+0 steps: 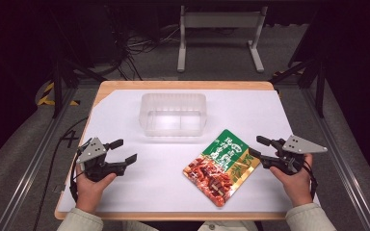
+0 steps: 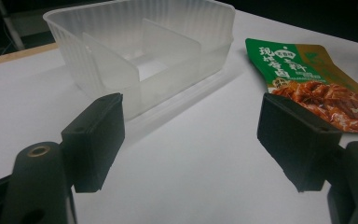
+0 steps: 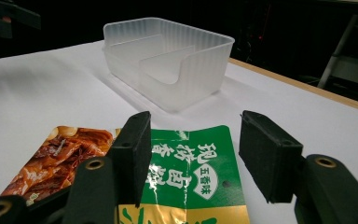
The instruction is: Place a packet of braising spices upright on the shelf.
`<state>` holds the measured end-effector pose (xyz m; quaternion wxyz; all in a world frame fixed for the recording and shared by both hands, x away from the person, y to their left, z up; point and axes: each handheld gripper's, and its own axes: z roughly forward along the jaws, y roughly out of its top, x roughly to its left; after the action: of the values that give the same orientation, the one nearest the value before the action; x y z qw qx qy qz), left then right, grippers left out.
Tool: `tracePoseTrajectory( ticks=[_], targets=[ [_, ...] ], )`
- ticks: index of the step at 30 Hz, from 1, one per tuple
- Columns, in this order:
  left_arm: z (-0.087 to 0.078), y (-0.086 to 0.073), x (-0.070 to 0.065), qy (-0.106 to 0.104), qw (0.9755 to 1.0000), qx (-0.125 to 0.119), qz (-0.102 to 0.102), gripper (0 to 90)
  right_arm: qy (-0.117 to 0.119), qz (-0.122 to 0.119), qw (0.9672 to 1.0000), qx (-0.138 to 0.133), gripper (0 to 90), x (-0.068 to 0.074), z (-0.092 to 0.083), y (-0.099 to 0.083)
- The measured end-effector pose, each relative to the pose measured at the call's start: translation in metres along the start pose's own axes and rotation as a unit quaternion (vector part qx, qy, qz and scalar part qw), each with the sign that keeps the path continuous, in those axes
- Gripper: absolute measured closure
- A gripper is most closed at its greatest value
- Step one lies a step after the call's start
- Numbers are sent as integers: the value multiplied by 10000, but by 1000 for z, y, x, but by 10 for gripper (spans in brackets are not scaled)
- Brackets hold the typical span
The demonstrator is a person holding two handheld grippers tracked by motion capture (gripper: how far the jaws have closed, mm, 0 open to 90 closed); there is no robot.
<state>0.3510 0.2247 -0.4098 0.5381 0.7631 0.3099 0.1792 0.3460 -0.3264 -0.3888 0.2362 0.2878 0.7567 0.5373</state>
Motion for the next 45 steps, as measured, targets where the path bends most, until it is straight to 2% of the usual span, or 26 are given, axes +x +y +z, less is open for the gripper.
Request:
tracePoseTrajectory(
  ticks=[4,6,13,17,19,24,32,37,42,44,45],
  targets=[
    [0,0,0,128,9999,53,-2,238,-36,42,9999,141,414,-2,0,1],
    [1,-1,0,128,9999,52,-67,237,-97,30,9998,187,409,-2,0,3],
    [0,-1,1,126,9999,61,-100,230,-210,108,9995,214,401,-5,-1,11],
    [0,-2,1,162,9998,86,-83,231,-197,540,9976,394,386,-14,3,16],
    [0,-1,1,187,9997,106,-69,231,-213,657,9970,357,386,-19,2,16],
    [0,-2,1,204,9996,97,-144,225,-388,637,9962,441,386,-24,2,20],
    [1,-3,2,278,9994,119,-167,215,-525,697,9940,663,378,-30,8,24],
    [1,-3,3,358,9990,146,-222,198,-620,955,9895,890,377,-37,13,20],
    [2,-4,4,394,9989,167,-212,189,-682,1144,9839,1191,372,-42,17,15],
    [2,-4,3,411,9987,180,-237,188,-682,1154,9833,1229,373,-43,18,14],
    [2,-4,3,414,9987,188,-236,188,-683,1206,9818,1298,379,-44,18,13]
  ],
)
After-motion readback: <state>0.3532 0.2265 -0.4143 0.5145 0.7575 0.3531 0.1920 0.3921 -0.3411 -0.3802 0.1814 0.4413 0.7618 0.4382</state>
